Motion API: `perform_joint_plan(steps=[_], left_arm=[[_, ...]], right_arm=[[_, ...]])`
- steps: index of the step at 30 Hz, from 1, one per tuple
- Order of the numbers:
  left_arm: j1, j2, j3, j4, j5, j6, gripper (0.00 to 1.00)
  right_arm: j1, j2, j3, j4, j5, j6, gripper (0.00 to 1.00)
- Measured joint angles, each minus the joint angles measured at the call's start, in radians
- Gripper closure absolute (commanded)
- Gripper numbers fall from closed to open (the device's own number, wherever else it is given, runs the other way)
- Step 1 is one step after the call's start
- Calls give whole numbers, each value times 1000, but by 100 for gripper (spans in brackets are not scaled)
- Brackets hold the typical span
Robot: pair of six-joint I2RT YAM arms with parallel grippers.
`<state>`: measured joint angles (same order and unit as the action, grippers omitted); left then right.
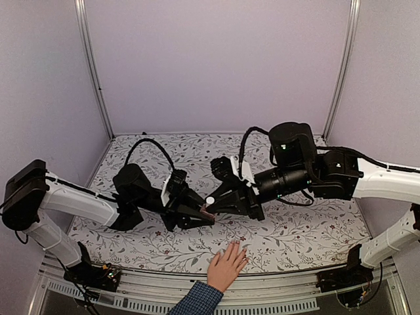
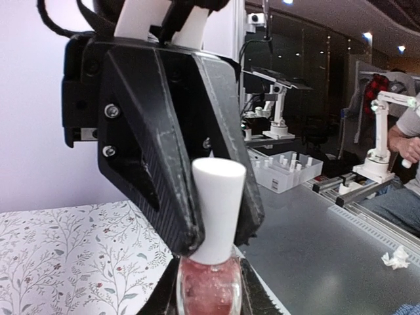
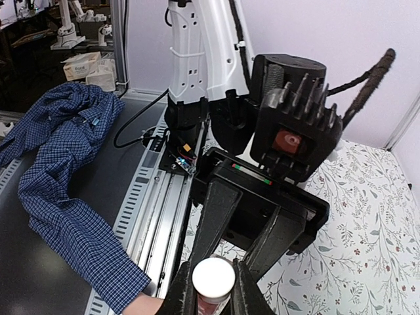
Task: Paint the nails
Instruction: Screw the nail polish bottle.
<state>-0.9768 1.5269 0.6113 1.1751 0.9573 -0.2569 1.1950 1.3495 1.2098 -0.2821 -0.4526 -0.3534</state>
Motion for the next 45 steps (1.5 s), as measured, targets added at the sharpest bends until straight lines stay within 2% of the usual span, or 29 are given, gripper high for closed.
perform_joint_plan(steps=[15, 25, 31, 37, 45], left_arm=[[3, -61, -24, -44, -397, 65, 100], [-35, 2, -7, -101, -810, 132, 100], [-66, 52, 7, -92, -1001, 142, 100], [-87, 85, 20, -89, -1104, 159, 100], [-87, 85, 22, -89, -1081, 151, 100]], right_arm=[[-46, 1, -20, 134, 217, 130, 100], [-82, 79, -19, 182, 439, 268, 100], [-85, 124, -24, 222, 544, 348, 100], [-85, 146, -37, 256, 601, 407, 98], [-84, 127, -66, 280, 604, 425, 82]])
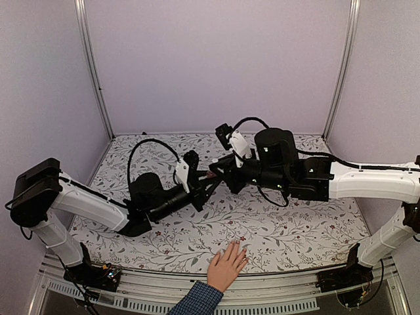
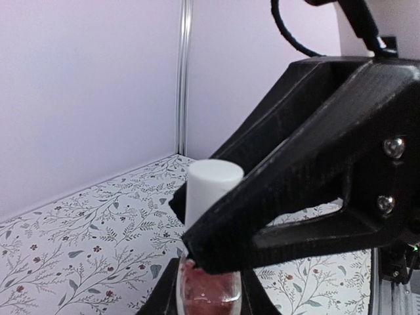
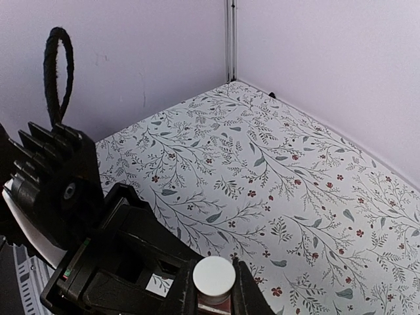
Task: Paint the nails
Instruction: Screw the nail polish bottle.
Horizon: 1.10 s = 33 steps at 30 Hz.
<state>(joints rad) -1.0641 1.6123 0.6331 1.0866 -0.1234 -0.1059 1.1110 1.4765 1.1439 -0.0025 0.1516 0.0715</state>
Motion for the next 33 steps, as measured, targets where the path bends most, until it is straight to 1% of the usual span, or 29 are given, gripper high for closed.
perform_joint_plan(steps=[3, 9, 12, 14, 22, 27, 33], left_arm=[[2, -8, 0, -1, 45, -10, 100], [14, -53, 0, 1, 157, -35, 100], [27, -70, 0, 0, 244, -47, 100], [37, -76, 0, -1, 311, -54, 100], [56, -83, 3, -38, 673, -58, 100], [57, -83, 23, -87, 873, -57, 100], [57, -72, 67, -86, 1051, -93, 100]], right_arm=[[4, -30, -20, 0, -12, 0, 76], [14, -91, -48, -4, -77, -20, 50], [14, -128, -67, -17, -134, -49, 40], [14, -150, -76, -29, -174, -70, 35], [14, -228, -84, -126, -382, -183, 35], [14, -256, -60, -214, -512, -264, 41], [17, -249, 8, -297, -643, -349, 46]])
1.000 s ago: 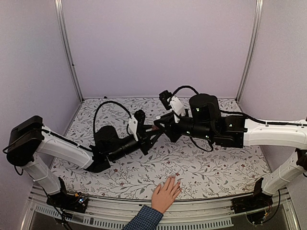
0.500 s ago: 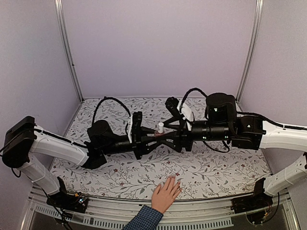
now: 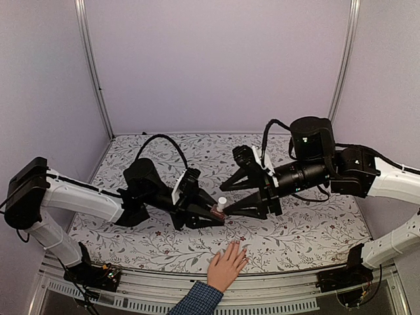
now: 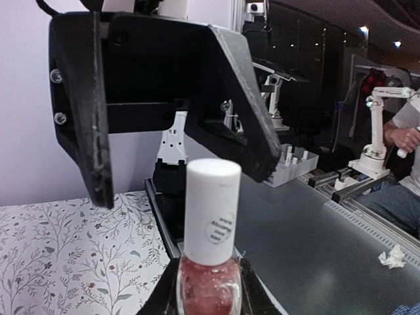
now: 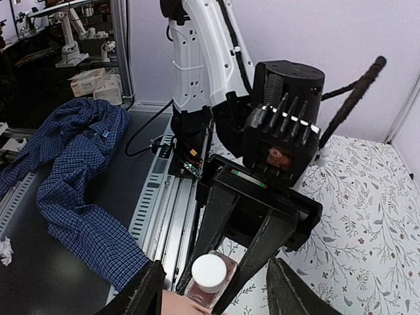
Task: Paint the nails
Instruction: Screw the nail polish bottle.
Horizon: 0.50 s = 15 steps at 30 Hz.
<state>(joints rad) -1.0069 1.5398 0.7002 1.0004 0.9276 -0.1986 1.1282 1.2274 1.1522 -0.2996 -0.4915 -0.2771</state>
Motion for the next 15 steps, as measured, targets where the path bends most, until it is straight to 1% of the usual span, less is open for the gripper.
perform_joint_plan(steps=[3, 5, 8, 12, 15], left_arm=[[0, 23, 19, 21, 64, -37, 100], [0, 40, 24, 39, 98, -60, 100], [0, 56, 27, 53, 124, -81, 100], [0, 60, 28, 64, 155, -97, 100], [0, 60, 28, 78, 170, -108, 100]], right_arm=[[17, 21, 34, -29, -31, -29, 48], [34, 39, 50, -48, -43, -42, 53], [56, 64, 68, -65, -50, -59, 65], [65, 79, 71, -77, -50, -74, 73], [65, 79, 72, -76, -48, -79, 84]])
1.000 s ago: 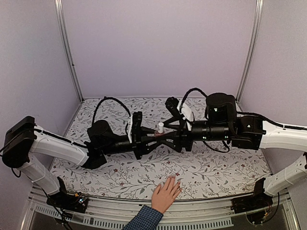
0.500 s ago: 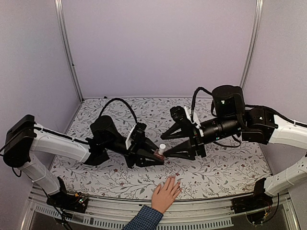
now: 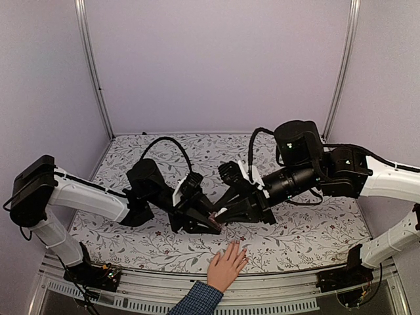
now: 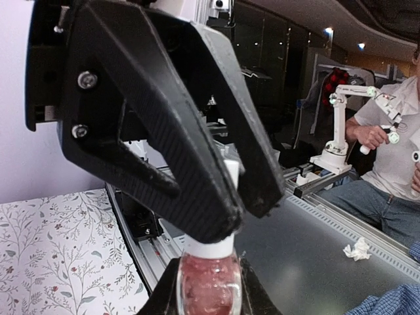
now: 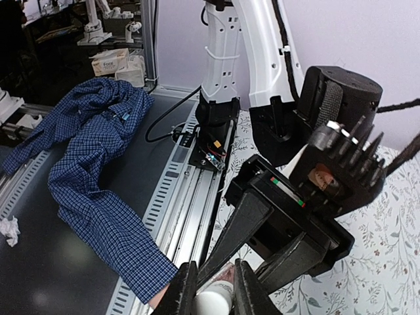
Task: Paint the nails
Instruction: Screw the nail polish bottle.
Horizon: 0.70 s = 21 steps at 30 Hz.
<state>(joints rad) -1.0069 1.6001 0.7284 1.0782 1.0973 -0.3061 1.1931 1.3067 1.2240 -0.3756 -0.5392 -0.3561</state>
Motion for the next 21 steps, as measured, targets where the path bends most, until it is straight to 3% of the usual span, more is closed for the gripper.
perform_joint_plan(steps=[6, 15, 21], left_arm=[[0, 2, 0, 31, 17, -21, 100], [1, 4, 0, 84, 16, -45, 100], [5, 3, -1, 19, 14, -3, 100]], right_arm=[[0, 0, 0, 14, 3, -6, 97], [0, 0, 0, 45, -8, 0, 100], [-2, 24, 6, 24, 0, 0, 100]])
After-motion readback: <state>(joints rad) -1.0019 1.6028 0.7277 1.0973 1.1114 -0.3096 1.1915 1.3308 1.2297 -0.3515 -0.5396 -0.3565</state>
